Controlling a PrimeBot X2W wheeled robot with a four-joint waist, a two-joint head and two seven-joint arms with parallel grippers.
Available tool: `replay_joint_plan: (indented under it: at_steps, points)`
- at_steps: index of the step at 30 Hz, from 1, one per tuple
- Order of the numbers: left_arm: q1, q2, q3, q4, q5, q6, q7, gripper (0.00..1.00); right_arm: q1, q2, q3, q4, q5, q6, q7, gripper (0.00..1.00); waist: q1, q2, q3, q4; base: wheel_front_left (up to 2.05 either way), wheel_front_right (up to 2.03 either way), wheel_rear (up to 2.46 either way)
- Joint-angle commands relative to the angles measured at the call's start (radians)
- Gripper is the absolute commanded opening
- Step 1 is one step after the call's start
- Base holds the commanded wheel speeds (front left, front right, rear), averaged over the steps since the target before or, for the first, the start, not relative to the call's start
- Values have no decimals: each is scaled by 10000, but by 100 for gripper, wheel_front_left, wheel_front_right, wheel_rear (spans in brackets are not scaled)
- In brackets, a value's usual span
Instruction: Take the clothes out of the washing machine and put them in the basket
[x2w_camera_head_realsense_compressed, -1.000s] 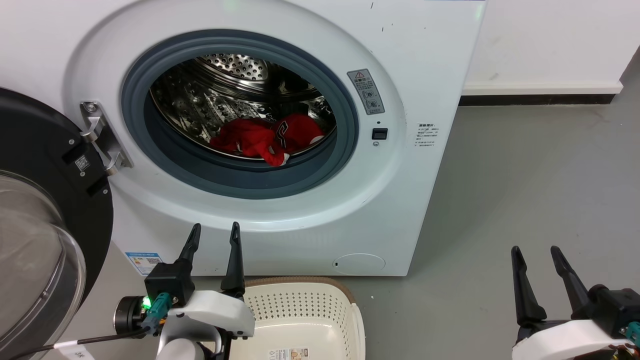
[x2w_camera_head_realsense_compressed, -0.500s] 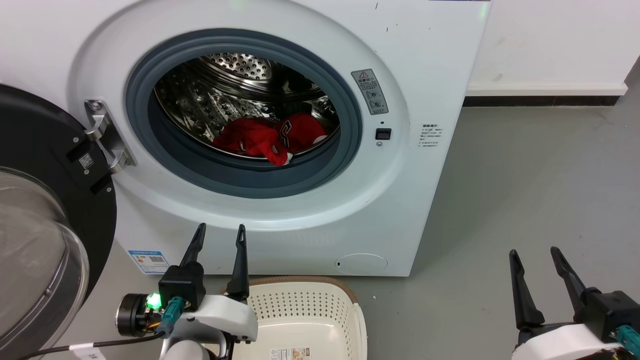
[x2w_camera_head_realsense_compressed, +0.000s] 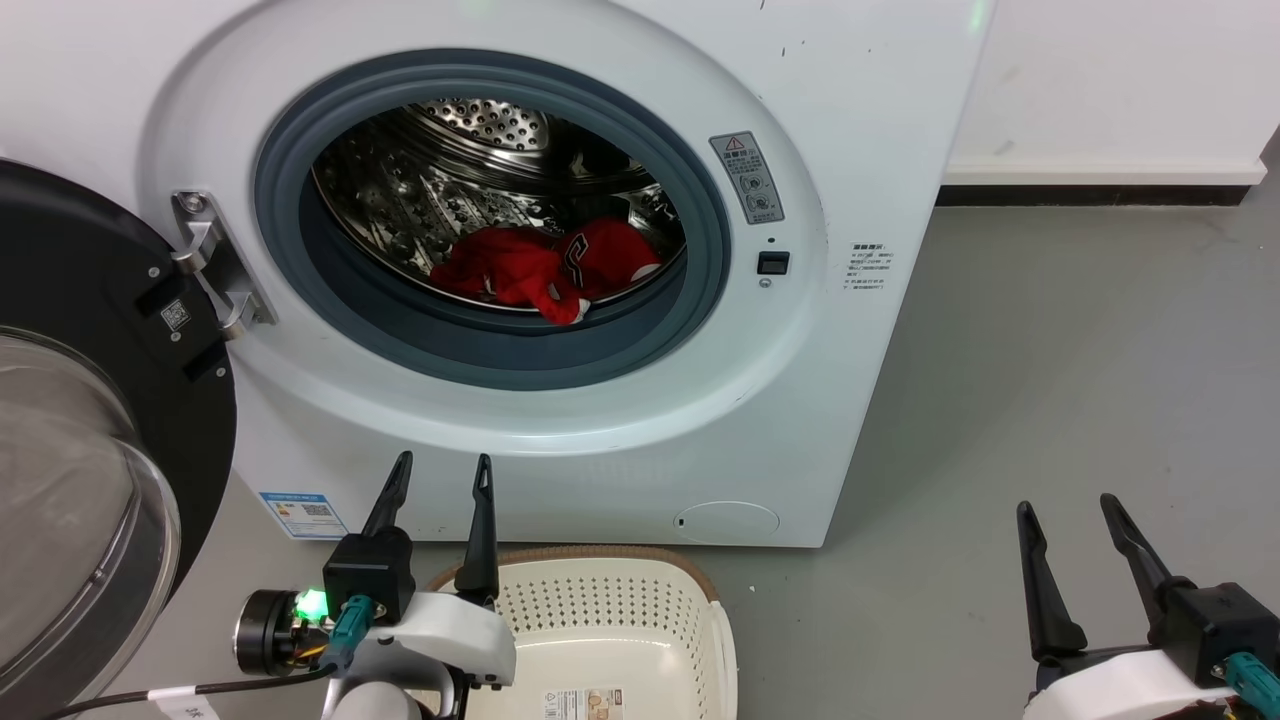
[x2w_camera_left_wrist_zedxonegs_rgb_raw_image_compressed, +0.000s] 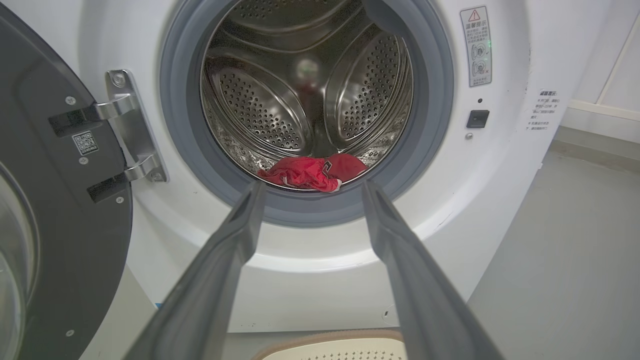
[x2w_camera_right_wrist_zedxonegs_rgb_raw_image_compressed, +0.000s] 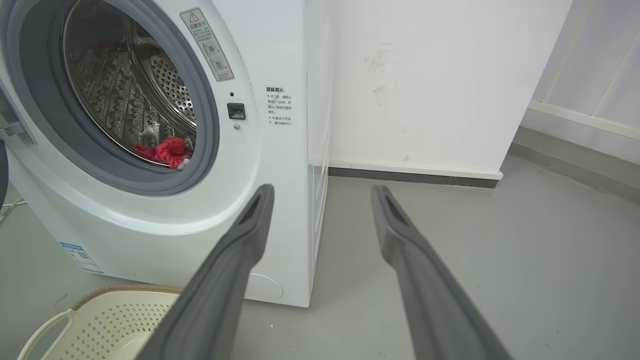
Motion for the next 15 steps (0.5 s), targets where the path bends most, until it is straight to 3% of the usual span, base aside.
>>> replay_joint_plan:
  at_steps: [1,15]
  points:
    - [-116,-6,15,15,32,22,-27,100,37,16,-6,-5,12,-7,6,100,-1,0,24,2,0,0,0]
    - [-788,-20,131,42,57,232,-25,100,-538,18,31,-266,-53,-7,51,100,-1,0,1040,-65,0,0,0]
